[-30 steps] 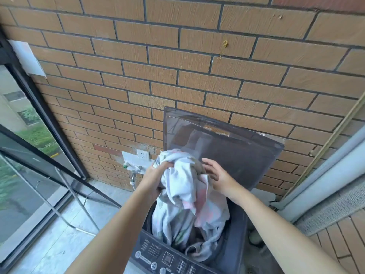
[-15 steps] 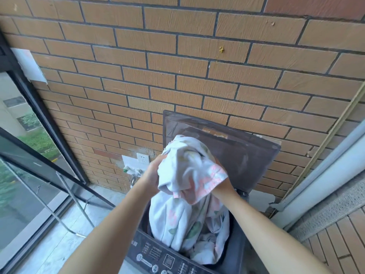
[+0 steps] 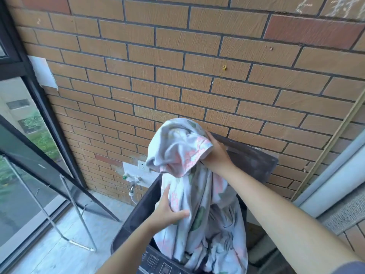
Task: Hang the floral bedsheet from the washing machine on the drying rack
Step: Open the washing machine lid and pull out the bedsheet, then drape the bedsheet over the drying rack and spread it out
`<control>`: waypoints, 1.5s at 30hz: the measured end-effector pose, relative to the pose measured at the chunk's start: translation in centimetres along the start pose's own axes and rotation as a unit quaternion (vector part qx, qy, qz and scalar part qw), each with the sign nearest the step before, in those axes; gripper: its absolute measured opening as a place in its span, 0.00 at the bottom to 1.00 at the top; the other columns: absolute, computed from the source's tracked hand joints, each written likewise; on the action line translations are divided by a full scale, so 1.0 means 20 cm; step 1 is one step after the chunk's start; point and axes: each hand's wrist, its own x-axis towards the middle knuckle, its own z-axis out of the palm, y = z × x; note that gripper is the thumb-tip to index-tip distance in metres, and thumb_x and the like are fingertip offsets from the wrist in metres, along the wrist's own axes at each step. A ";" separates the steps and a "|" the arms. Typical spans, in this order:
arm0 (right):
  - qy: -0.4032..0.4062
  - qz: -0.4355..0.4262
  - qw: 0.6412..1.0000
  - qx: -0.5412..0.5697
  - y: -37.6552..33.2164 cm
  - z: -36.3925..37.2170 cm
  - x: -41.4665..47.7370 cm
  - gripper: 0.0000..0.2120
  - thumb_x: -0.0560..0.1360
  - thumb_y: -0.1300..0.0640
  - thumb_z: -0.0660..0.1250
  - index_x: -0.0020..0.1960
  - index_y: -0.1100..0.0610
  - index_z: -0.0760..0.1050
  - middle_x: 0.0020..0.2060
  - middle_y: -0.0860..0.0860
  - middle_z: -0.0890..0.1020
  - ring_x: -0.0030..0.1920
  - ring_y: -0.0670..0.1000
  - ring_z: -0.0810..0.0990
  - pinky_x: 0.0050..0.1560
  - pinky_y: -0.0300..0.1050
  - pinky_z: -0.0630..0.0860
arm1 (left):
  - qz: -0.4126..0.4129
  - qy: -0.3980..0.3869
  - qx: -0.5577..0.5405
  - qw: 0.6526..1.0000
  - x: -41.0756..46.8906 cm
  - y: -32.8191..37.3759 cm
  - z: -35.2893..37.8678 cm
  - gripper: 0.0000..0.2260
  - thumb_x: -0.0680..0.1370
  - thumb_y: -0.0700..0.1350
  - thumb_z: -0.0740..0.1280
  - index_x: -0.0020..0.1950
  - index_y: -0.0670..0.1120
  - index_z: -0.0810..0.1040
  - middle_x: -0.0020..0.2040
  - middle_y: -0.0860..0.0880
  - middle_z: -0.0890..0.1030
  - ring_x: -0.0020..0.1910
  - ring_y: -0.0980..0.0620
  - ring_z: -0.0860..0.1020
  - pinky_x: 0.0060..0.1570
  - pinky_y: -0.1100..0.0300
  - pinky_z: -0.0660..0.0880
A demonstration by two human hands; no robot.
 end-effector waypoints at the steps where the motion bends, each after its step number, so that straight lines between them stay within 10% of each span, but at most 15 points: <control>1: 0.006 0.008 1.000 0.015 0.00 0.01 0.00 0.26 0.69 0.46 0.68 0.65 0.38 0.65 0.55 0.46 0.82 0.56 0.55 0.80 0.53 0.54 0.77 | -0.002 0.019 0.008 1.000 0.02 0.00 0.04 0.44 0.70 0.50 0.75 0.76 0.52 0.49 0.72 0.60 0.55 0.72 0.61 0.55 0.70 0.60 0.58; 4: 0.008 0.024 0.999 0.033 0.02 0.03 0.00 0.24 0.69 0.46 0.68 0.63 0.38 0.67 0.56 0.44 0.81 0.58 0.52 0.79 0.55 0.53 0.77 | -0.056 0.123 0.033 0.990 0.05 0.04 0.11 0.19 0.68 0.52 0.67 0.58 0.52 0.73 0.51 0.54 0.79 0.50 0.53 0.77 0.46 0.57 0.76; 12: -0.019 0.023 0.998 -0.060 0.16 -0.10 -0.01 0.22 0.71 0.46 0.63 0.65 0.40 0.65 0.56 0.48 0.81 0.57 0.57 0.78 0.51 0.54 0.76 | 0.045 0.277 -0.124 0.952 -0.01 0.33 -0.01 0.10 0.78 0.36 0.60 0.40 0.46 0.77 0.35 0.52 0.78 0.33 0.60 0.74 0.27 0.72 0.68; 20: -0.028 0.025 0.997 0.067 0.05 -0.17 0.06 0.05 0.72 0.60 0.63 0.39 0.53 0.70 0.34 0.47 0.76 0.40 0.53 0.76 0.35 0.42 0.67 | 0.170 0.328 -0.130 0.920 -0.06 0.68 -0.24 0.10 0.71 0.44 0.65 0.49 0.45 0.82 0.46 0.45 0.84 0.43 0.51 0.77 0.44 0.50 0.76; 30: -0.203 -0.077 0.962 0.163 -0.12 -0.17 0.01 0.05 0.76 0.57 0.65 0.49 0.49 0.77 0.44 0.45 0.82 0.46 0.45 0.80 0.43 0.39 0.76 | 0.265 0.289 -0.087 0.916 -0.40 0.82 -0.36 0.36 0.73 0.30 0.68 0.76 0.48 0.58 0.62 0.47 0.76 0.56 0.58 0.79 0.51 0.63 0.76; 34: -0.309 -0.153 0.933 0.100 -0.30 -0.14 -0.01 0.09 0.76 0.59 0.65 0.55 0.53 0.76 0.46 0.46 0.81 0.47 0.43 0.79 0.49 0.36 0.77 | 0.243 0.263 0.042 0.933 -0.67 0.82 -0.46 0.39 0.74 0.37 0.70 0.78 0.53 0.52 0.72 0.49 0.69 0.67 0.53 0.73 0.63 0.54 0.72; 39: -0.414 -0.214 0.884 0.039 -0.51 -0.08 -0.11 0.06 0.76 0.59 0.63 0.50 0.53 0.78 0.44 0.47 0.82 0.47 0.46 0.80 0.46 0.37 0.78 | 0.182 0.281 0.139 0.932 -0.92 0.83 -0.48 0.26 0.72 0.34 0.72 0.66 0.51 0.68 0.51 0.64 0.80 0.49 0.67 0.77 0.49 0.70 0.72; 45: -0.475 -0.246 0.816 0.217 -0.65 0.07 -0.21 0.20 0.77 0.47 0.66 0.67 0.48 0.69 0.62 0.46 0.77 0.62 0.42 0.76 0.61 0.42 0.75 | 0.155 0.477 -0.032 0.864 -1.16 0.65 -0.50 0.14 0.70 0.34 0.73 0.51 0.47 0.79 0.41 0.57 0.84 0.42 0.60 0.81 0.40 0.68 0.76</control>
